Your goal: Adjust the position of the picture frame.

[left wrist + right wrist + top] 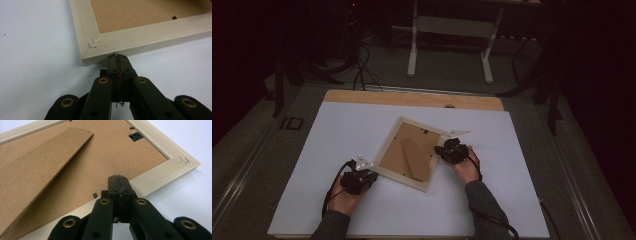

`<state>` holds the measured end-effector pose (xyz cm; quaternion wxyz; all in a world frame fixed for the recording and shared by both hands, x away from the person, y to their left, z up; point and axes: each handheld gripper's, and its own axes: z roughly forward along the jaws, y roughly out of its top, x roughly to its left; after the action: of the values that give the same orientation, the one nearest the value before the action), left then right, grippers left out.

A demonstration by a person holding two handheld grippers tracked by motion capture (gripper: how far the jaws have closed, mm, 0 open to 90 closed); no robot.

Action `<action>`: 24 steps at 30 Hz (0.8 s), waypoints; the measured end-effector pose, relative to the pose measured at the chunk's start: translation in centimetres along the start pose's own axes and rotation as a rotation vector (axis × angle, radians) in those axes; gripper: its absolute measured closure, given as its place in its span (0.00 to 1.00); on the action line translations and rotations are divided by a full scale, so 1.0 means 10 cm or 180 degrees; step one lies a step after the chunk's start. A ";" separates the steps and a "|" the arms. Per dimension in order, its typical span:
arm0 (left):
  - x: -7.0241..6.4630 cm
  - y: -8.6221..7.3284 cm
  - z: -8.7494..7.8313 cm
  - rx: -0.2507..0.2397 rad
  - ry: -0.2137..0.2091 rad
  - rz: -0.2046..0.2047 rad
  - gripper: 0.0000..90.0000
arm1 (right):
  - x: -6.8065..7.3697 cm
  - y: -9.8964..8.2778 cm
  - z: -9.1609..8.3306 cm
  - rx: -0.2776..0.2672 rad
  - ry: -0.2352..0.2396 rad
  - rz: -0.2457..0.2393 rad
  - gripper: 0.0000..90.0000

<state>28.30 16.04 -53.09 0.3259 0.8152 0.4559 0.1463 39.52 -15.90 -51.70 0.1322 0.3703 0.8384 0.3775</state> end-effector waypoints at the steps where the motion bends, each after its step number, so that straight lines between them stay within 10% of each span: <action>1: 0.02 0.01 0.01 0.0002 0.0006 -0.0028 1.00 | 0.00 0.00 0.00 0.0006 -0.0002 -0.0004 1.00; 24: 0.19 0.16 0.17 -0.0113 0.0173 -0.0407 1.00 | 0.04 -0.06 -0.08 0.0037 0.0032 0.0069 1.00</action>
<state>31.28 16.35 -53.36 0.3364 0.7743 0.5130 0.1554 38.51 -16.30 -51.62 0.1217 0.3783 0.8372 0.3759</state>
